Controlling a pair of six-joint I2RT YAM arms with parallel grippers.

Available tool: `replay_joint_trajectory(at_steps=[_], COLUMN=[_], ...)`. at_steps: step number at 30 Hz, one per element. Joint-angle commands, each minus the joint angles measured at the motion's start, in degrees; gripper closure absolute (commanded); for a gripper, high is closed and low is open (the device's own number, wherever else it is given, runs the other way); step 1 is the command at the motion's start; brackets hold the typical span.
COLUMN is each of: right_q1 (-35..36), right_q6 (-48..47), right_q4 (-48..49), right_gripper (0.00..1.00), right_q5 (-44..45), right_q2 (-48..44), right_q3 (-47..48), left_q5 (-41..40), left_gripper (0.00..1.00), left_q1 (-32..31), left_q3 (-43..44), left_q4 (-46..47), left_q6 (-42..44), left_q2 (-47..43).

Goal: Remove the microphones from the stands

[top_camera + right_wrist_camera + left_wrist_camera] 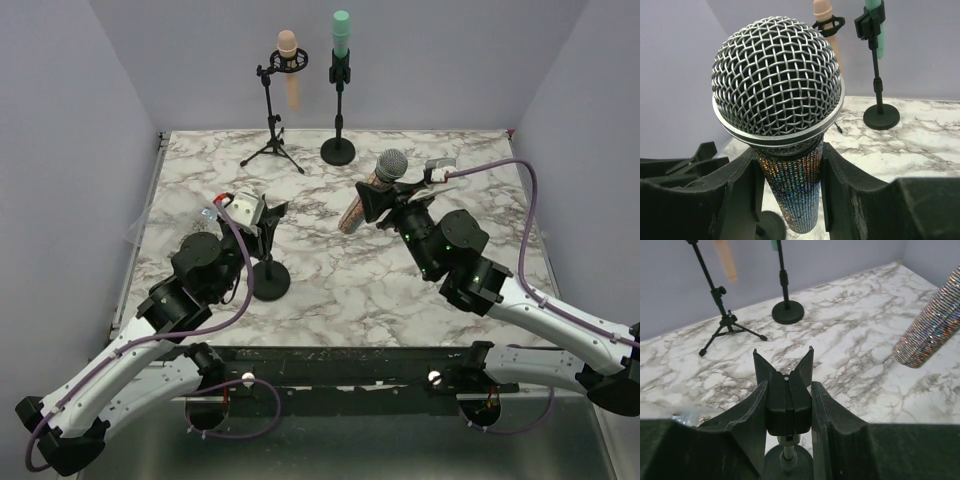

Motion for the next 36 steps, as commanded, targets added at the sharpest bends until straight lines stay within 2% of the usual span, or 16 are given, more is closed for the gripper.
replay_joint_trajectory(at_steps=[1,10,30,36], right_q1=[0.2,0.2,0.2,0.2], right_q6=[0.5,2.2,4.2,5.0], right_q4=[-2.3,-3.7,-5.4,-6.1], right_gripper=[0.99,0.99,0.99,0.99], right_q5=[2.1,1.5,1.3,0.8], right_q2=[-0.9,-1.7,-2.3,-2.3], right_q3=[-2.2,-3.9,-6.2,-6.7], left_q5=[-10.5,-18.9,-17.7,-17.1], left_gripper=[1.00,1.00,1.00,1.00], left_q1=[1.1,2.6,2.8,2.8], left_q3=[-1.2,-4.3,-17.4,-19.6], left_q4=[13.5,13.2,5.1,4.1], left_q6=[2.3,-2.3,-15.7,-19.0], left_q2=[0.1,1.2,-1.9,-0.3])
